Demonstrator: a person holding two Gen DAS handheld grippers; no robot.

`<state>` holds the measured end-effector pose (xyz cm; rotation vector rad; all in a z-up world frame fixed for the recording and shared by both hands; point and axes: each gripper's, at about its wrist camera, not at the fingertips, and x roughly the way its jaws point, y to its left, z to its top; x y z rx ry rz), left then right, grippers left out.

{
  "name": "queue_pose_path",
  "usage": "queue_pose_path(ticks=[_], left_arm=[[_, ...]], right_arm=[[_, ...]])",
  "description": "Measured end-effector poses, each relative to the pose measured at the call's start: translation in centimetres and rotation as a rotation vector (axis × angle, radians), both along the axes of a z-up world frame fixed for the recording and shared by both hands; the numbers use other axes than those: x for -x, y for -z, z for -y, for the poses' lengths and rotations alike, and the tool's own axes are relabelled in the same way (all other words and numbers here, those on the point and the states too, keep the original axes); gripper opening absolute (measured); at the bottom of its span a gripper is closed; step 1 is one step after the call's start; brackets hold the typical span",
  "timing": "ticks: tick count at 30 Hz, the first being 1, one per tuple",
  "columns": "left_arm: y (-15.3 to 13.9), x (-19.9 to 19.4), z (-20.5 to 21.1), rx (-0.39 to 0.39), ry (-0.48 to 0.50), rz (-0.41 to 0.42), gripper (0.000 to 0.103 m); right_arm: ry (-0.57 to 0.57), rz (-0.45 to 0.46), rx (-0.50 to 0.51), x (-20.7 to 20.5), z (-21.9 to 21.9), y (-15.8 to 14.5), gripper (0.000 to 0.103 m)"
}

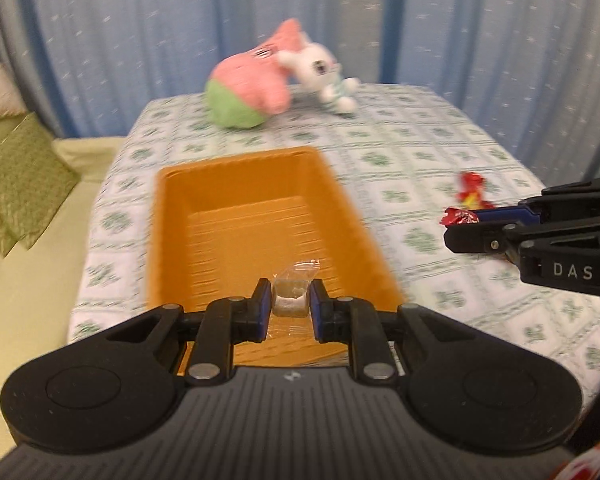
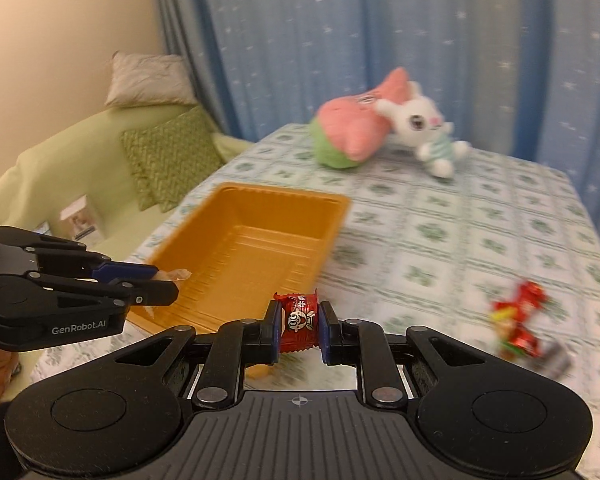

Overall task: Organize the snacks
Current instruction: 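Carry both candies over the orange tray and open both tools to drop them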

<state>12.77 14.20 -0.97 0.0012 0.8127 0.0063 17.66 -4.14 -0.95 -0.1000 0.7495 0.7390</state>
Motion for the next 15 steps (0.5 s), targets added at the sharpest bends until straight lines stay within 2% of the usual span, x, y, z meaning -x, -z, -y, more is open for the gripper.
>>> queue_pose_path(ticks=[6,15], left_arm=[[1.4,-0.7,-3.5,0.004,-0.037,-0.019,0.018],[2.8,-2.2,-4.2,0.003,-0.03,-0.023,0.019]], right_arm=[[-0.012,-0.048,0.003,-1.7,-3.6,2.3,0.019],[-0.004,-0.084,0.004,-3.1,-5.0,4.1,0.019]])
